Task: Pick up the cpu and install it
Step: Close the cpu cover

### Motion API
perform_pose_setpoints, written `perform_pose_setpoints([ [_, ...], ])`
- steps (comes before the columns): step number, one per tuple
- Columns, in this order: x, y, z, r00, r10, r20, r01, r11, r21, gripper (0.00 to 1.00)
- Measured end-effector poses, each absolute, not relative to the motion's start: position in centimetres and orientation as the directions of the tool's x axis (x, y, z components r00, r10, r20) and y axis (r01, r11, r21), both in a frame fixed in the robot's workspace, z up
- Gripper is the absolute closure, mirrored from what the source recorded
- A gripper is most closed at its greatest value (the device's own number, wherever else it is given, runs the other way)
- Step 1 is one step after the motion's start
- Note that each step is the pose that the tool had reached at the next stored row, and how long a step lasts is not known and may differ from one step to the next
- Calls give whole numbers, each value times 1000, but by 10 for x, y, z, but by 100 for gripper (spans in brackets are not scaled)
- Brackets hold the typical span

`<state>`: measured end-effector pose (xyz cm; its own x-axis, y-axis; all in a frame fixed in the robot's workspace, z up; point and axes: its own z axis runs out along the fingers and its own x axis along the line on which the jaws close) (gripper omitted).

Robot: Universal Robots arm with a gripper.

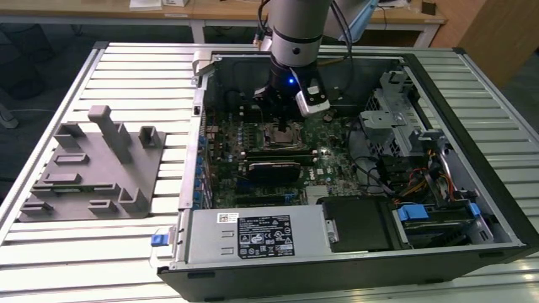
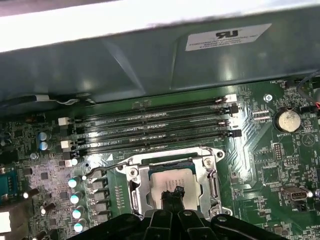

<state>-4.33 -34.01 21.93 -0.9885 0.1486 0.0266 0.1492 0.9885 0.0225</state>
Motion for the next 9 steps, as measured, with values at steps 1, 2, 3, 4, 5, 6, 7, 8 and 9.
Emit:
perform_pose_setpoints([
  [1,-44,-340,219,-989,149,26,149,989,23,89],
  [2,-45,-340,219,-989,149,26,149,989,23,89],
  [3,-46,-340,219,-989,149,25,149,989,23,89],
  [4,-47,-340,218,-989,149,25,149,989,23,89],
  [5,-49,-340,218,-989,149,24,149,989,23,89],
  [6,-51,-340,217,-989,149,23,149,989,23,89],
  [7,-52,-341,216,-989,149,21,149,989,23,89],
  [8,-53,-341,215,-989,148,20,149,989,23,89],
  [9,-54,-341,214,-989,148,18,148,989,24,89],
])
